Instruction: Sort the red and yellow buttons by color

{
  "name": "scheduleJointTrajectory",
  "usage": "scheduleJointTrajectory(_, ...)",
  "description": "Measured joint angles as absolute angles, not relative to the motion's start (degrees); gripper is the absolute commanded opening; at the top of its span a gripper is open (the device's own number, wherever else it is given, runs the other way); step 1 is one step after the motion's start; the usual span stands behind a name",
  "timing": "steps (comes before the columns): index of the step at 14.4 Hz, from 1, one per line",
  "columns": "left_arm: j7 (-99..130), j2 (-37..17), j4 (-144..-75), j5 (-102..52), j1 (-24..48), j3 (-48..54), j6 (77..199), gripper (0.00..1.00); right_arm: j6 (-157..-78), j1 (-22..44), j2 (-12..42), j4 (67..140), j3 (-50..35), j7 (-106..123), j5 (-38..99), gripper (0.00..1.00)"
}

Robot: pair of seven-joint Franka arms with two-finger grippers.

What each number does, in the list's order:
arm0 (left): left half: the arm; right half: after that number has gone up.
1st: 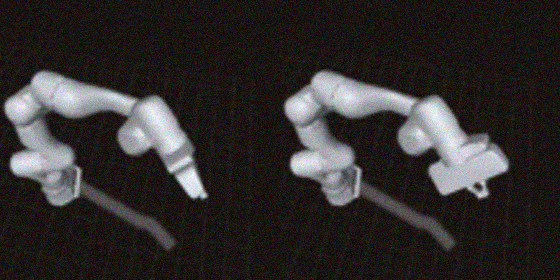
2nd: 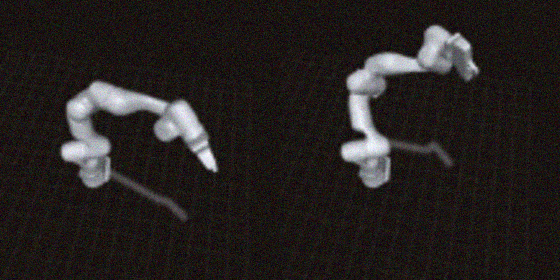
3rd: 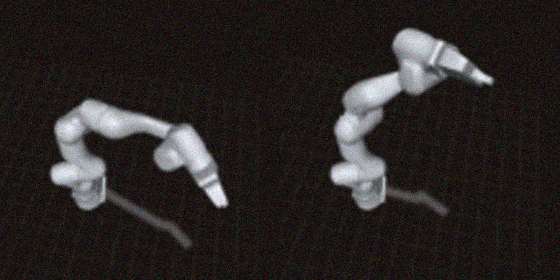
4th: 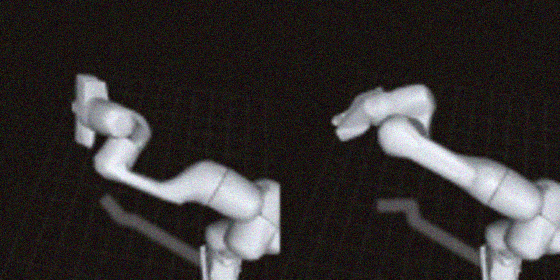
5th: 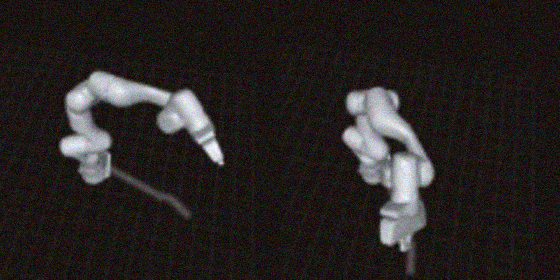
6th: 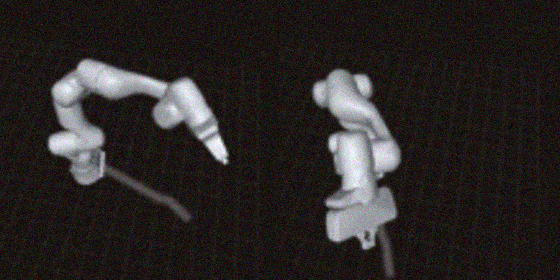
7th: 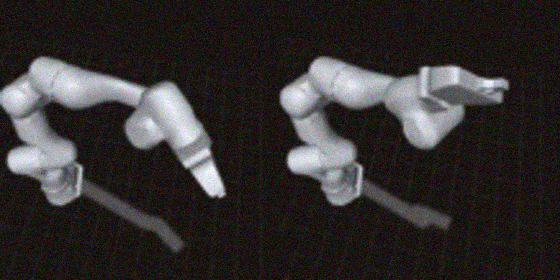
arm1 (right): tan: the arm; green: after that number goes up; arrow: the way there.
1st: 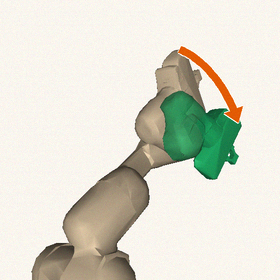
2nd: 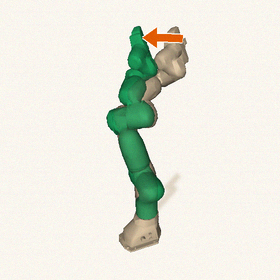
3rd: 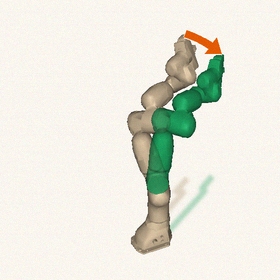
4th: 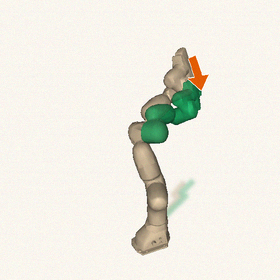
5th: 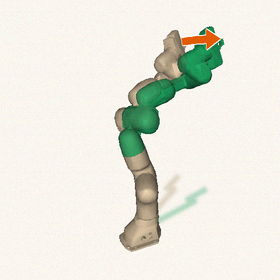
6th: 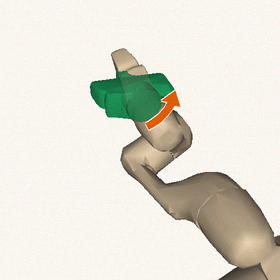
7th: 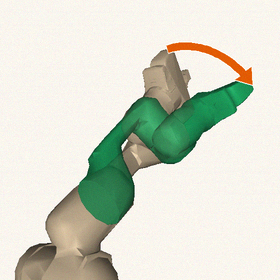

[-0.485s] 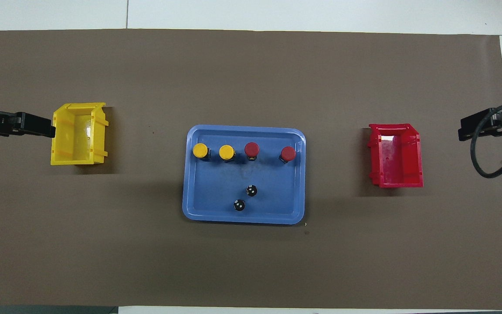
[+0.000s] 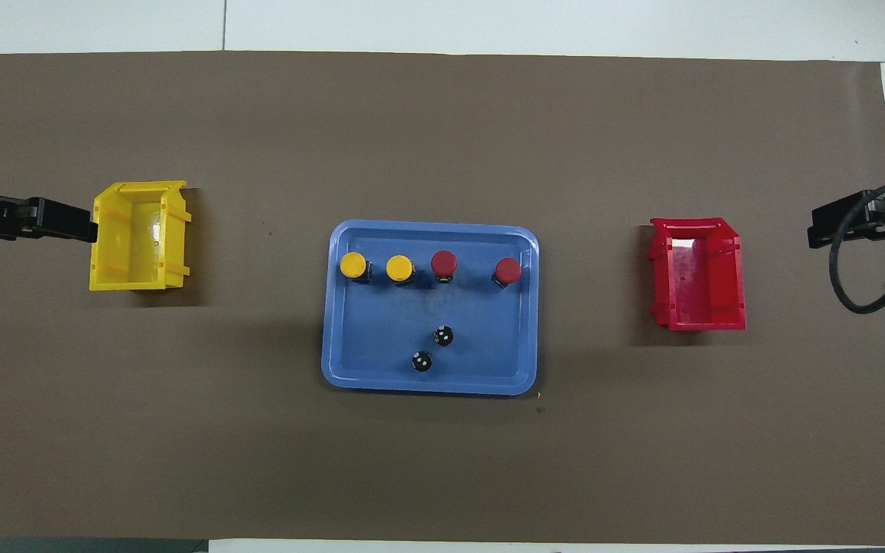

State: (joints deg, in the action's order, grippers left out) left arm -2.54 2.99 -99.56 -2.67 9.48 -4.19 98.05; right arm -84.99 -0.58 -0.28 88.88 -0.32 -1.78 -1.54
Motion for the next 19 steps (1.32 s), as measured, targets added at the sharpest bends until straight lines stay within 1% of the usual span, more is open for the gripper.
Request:
scheduleJointTrajectory(7,-2.5,3.0,-99.6,-2.7,9.5,-4.2,98.0,1.0,-86.1,-0.3,-0.3,88.8,-1.2,-1.7,-1.5,1.0)
scheduleJointTrajectory(10,-2.5,3.0,-99.6,-2.7,9.5,-4.2,98.0,1.0,-85.1,0.2,0.5,86.8,-1.3,-1.7,-1.5,1.0)
scheduleJointTrajectory(12,-2.5,3.0,-99.6,-2.7,9.5,-4.2,98.0,1.0,-82.9,2.3,3.5,82.3,-1.4,-2.7,-1.5,1.0)
scheduleJointTrajectory(14,-2.5,3.0,-99.6,-2.7,9.5,-4.2,98.0,1.0,-83.3,6.1,7.8,77.8,-1.8,-8.7,-1.0,1.0)
scheduleJointTrajectory(15,-2.5,3.0,-99.6,-2.7,9.5,-4.2,98.0,1.0,-85.8,8.8,10.1,76.7,-2.2,-13.5,-0.3,1.0)
scheduleJointTrajectory(17,-2.5,3.0,-99.6,-2.7,9.5,-4.2,98.0,1.0,-94.9,14.7,14.4,77.2,-3.0,-22.5,0.6,1.0)
scheduleJointTrajectory(19,-2.5,3.0,-99.6,-2.7,9.5,-4.2,98.0,1.0,-104.4,20.5,17.8,81.5,-3.2,-28.7,0.6,1.0)
